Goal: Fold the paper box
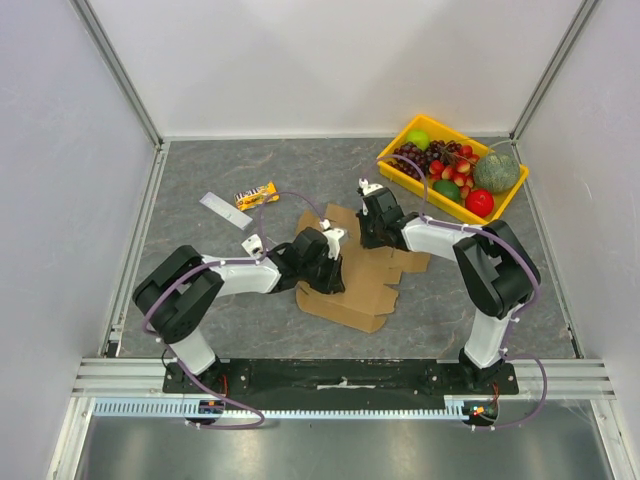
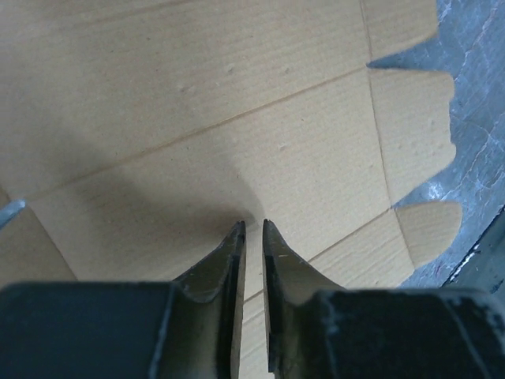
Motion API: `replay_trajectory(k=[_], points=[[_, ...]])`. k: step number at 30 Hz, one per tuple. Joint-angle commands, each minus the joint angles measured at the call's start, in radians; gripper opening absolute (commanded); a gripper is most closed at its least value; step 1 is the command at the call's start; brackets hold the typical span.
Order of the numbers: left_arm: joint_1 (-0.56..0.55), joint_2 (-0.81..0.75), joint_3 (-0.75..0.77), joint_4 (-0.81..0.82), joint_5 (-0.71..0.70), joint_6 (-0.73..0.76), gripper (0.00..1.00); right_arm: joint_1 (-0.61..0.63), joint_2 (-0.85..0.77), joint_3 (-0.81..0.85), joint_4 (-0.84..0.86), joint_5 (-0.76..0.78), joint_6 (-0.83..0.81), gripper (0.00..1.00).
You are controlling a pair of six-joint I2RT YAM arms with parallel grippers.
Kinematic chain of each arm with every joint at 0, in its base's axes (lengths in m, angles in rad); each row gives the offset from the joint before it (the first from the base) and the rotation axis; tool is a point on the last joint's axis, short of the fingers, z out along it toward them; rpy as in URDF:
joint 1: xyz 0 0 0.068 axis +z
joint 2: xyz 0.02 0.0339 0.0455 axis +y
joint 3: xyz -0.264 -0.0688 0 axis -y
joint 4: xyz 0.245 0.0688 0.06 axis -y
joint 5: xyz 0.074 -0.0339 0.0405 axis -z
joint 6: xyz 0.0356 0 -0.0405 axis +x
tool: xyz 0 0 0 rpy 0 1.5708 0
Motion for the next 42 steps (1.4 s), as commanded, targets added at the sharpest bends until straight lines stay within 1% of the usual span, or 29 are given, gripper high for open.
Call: replay_trajectory(k=[1,4,5,6,7,9,11,12,13,15,17,20,23,25,26,29,33,36,39,42], points=[[0.011,-0.066,0.032,-0.086,-0.062,0.055,0.25,-0.005,-0.080,0.058,-0.080,-0.010,-0.037,0.24],[0.011,-0.118,0.063,-0.121,-0.077,0.062,0.31,-0.015,-0.147,0.078,-0.093,-0.016,-0.048,0.31],[0.011,-0.140,0.069,-0.131,-0.085,0.067,0.34,-0.019,-0.170,0.083,-0.097,-0.018,-0.051,0.36],[0.016,-0.158,0.072,-0.137,-0.092,0.068,0.40,-0.028,-0.198,0.083,-0.095,-0.022,-0.056,0.45],[0.022,-0.180,0.075,-0.142,-0.103,0.067,0.46,-0.036,-0.227,0.080,-0.089,-0.030,-0.062,0.60],[0.037,-0.217,0.075,-0.143,-0.106,0.061,0.57,-0.057,-0.274,0.066,-0.069,-0.036,-0.054,0.81],[0.059,-0.252,0.071,-0.140,-0.098,0.050,0.68,-0.094,-0.311,0.042,-0.032,-0.091,-0.038,0.94],[0.068,-0.264,0.069,-0.137,-0.089,0.045,0.78,-0.117,-0.322,0.035,-0.017,-0.110,-0.021,0.98],[0.082,-0.278,0.071,-0.135,-0.076,0.042,0.84,-0.139,-0.328,0.029,-0.005,-0.163,-0.012,0.98],[0.096,-0.295,0.080,-0.138,-0.059,0.042,0.89,-0.176,-0.342,0.009,0.037,-0.223,0.002,0.98],[0.099,-0.318,0.088,-0.143,-0.057,0.051,0.89,-0.199,-0.357,0.002,0.055,-0.222,0.028,0.98],[0.099,-0.382,0.080,-0.126,-0.097,0.061,0.89,-0.205,-0.350,0.043,-0.001,-0.184,-0.013,0.98],[0.117,-0.442,0.066,-0.105,-0.153,0.047,0.89,-0.212,-0.377,0.029,0.014,-0.093,-0.015,0.98],[0.163,-0.461,0.066,-0.117,-0.174,0.009,0.90,-0.216,-0.399,0.028,0.015,-0.058,-0.011,0.98],[0.191,-0.464,0.068,-0.131,-0.158,-0.008,0.90,-0.214,-0.407,0.034,0.008,-0.026,-0.019,0.98],[0.275,-0.474,0.055,-0.146,-0.099,-0.051,0.90,-0.217,-0.416,0.058,-0.031,0.000,-0.050,0.98],[0.315,-0.516,0.037,-0.143,-0.098,-0.036,0.94,-0.248,-0.428,0.043,-0.034,-0.022,-0.024,0.98],[0.315,-0.546,0.034,-0.154,-0.141,-0.024,0.97,-0.280,-0.427,0.038,-0.055,-0.093,-0.024,0.98],[0.320,-0.565,0.025,-0.157,-0.157,-0.022,0.98,-0.282,-0.430,0.029,-0.070,-0.069,-0.044,0.98],[0.318,-0.573,0.008,-0.139,-0.118,-0.019,0.98,-0.288,-0.428,0.008,-0.067,-0.058,-0.025,0.98]])
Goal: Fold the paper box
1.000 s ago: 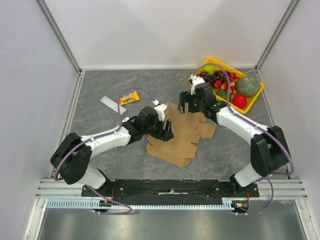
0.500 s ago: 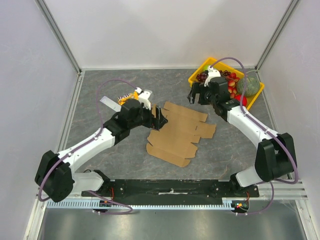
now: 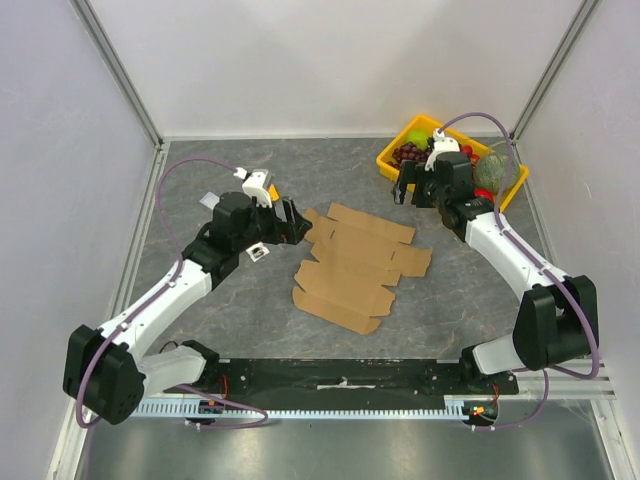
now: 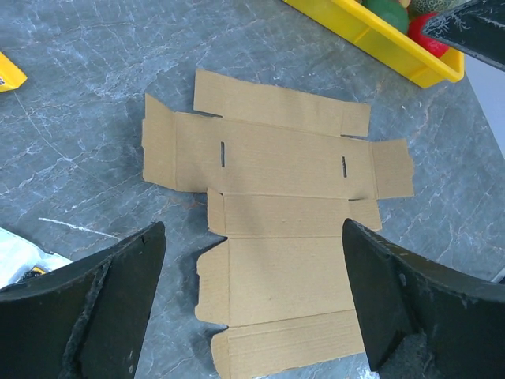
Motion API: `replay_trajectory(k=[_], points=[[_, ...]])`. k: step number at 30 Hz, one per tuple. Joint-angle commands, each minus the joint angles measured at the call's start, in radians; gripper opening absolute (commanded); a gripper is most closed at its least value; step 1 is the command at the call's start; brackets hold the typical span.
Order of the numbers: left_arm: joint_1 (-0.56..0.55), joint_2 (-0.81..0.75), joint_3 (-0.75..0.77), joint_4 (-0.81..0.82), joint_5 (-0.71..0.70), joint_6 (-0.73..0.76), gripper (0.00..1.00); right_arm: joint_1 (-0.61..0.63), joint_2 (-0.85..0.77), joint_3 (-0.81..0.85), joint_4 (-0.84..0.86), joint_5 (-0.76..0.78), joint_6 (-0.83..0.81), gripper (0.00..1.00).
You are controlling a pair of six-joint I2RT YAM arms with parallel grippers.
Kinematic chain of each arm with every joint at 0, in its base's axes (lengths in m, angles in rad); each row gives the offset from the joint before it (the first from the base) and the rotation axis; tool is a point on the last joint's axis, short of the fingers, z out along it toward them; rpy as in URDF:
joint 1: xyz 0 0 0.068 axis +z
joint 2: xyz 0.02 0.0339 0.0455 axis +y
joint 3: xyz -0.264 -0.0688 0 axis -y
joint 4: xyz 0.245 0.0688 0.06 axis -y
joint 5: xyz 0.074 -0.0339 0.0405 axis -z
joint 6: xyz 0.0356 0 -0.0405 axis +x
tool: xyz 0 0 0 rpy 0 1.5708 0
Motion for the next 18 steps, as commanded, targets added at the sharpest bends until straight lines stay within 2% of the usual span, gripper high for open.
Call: replay_trajectory(k=[1,5,10,15,18], points=[[0.001,-0.028,-0.023,0.034,0.017,-0.008,0.97,-0.005,-0.026,-0.018,-0.001,0.005,0.006,0.98],[0.001,-0.032,-0.053,0.057,0.034,-0.024,0.94,-0.005,0.001,-0.023,-0.006,-0.002,0.022,0.98],[-0.011,0.004,-0.080,0.068,0.088,-0.041,0.86,-0.005,0.043,-0.021,-0.021,-0.013,0.040,0.96],[-0.162,0.049,-0.077,0.068,-0.016,-0.028,0.81,-0.005,0.060,-0.030,-0.021,-0.022,0.062,0.95],[-0.240,0.107,-0.068,0.097,-0.076,-0.033,0.70,-0.005,0.064,-0.035,-0.023,-0.022,0.074,0.95]])
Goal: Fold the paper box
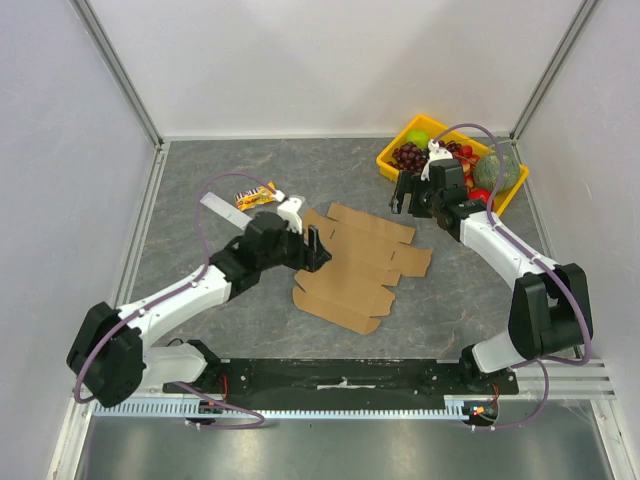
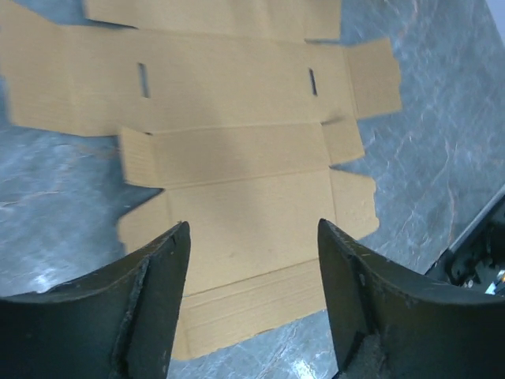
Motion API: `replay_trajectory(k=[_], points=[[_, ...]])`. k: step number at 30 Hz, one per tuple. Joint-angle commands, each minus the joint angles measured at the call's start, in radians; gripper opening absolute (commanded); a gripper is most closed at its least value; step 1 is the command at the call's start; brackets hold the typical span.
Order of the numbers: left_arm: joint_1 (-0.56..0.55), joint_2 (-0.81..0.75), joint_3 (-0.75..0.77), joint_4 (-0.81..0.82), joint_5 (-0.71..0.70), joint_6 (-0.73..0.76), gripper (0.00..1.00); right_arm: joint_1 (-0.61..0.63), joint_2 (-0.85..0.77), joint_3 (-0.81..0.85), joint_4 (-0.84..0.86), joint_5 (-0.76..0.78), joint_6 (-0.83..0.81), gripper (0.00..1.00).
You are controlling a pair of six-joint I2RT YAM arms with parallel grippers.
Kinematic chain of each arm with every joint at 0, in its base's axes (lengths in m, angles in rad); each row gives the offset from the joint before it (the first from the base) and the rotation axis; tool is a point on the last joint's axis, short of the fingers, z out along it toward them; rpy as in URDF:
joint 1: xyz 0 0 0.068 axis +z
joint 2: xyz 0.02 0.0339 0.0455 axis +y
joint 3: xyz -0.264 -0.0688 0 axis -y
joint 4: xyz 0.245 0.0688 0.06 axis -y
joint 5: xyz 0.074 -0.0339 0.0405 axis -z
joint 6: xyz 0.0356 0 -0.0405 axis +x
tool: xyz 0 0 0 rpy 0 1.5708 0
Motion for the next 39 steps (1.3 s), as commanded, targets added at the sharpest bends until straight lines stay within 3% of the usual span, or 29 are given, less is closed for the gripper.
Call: replay_trajectory(k=[1,6,11,15,19,23,27,39], points=[[-0.103,0.088,0.013,0.067,-0.098,-0.028,0.64,-0.002,0.009,-0.011,0.009,-0.009,0.032,0.95],[-0.149,0.187,-0.004,0.109,-0.120,-0.080,0.32,-0.004,0.015,-0.020,0.012,-0.019,0.046,0.91],[-0.171,0.256,-0.004,0.133,-0.120,-0.094,0.04,0.001,0.021,-0.071,0.099,-0.120,0.066,0.78],[-0.192,0.282,-0.007,0.150,-0.111,-0.096,0.02,0.048,0.056,-0.103,0.185,-0.193,0.107,0.58],[-0.203,0.311,-0.014,0.158,-0.106,-0.100,0.02,0.143,0.122,-0.086,0.185,-0.139,0.112,0.26],[-0.212,0.342,-0.020,0.169,-0.100,-0.108,0.02,0.173,0.182,-0.111,0.231,-0.113,0.134,0.06],[-0.221,0.374,-0.027,0.184,-0.094,-0.120,0.02,0.179,0.227,-0.132,0.266,-0.125,0.131,0.00],[-0.228,0.431,-0.037,0.202,-0.114,-0.130,0.02,0.185,0.349,-0.137,0.317,-0.194,0.143,0.00]])
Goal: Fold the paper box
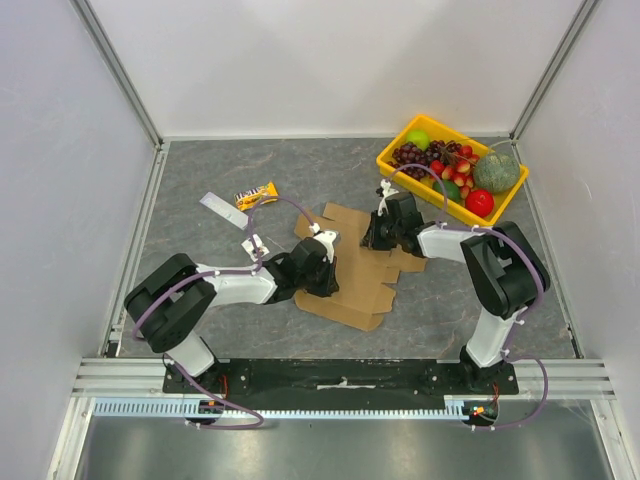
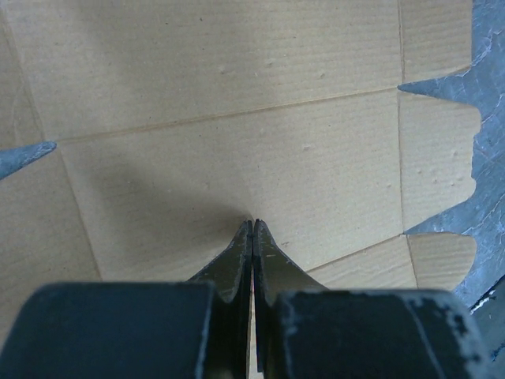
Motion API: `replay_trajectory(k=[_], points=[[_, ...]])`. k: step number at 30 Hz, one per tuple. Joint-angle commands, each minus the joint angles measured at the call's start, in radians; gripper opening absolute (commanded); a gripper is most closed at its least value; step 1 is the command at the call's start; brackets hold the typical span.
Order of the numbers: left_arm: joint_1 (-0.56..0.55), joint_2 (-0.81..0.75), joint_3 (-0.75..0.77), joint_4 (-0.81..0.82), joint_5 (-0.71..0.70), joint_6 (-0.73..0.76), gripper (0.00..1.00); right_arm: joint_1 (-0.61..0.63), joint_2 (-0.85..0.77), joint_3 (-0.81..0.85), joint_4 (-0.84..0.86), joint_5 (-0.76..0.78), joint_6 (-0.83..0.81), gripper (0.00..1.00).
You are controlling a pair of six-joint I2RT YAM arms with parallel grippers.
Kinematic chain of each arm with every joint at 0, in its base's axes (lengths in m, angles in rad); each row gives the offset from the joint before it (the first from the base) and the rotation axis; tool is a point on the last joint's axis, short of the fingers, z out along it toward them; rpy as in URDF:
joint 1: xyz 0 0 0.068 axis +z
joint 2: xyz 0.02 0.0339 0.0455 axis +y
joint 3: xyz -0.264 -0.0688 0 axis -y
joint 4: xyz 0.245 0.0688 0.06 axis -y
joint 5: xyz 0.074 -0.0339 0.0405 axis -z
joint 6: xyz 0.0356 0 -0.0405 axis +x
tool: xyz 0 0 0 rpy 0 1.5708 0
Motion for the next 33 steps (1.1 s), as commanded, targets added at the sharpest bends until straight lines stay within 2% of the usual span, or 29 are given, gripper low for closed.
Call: replay_trajectory(k=[1,7,18,33], points=[[-0.005,0.013,-0.012,0.025,-0.027,-0.027,0.02,0.004,0.052,0.009,0.025,-0.003,0.005,0.00],[-0.004,0.008,-0.015,-0.016,-0.101,-0.007,0.02,0.006,0.064,0.012,0.017,0.003,0.008,0.00],[-0.001,-0.006,-0.010,-0.064,-0.196,0.025,0.02,0.006,0.012,0.003,-0.044,0.109,-0.020,0.00],[0.007,-0.072,-0.038,-0.041,-0.196,0.059,0.02,0.007,-0.029,-0.002,-0.038,0.086,-0.034,0.00]])
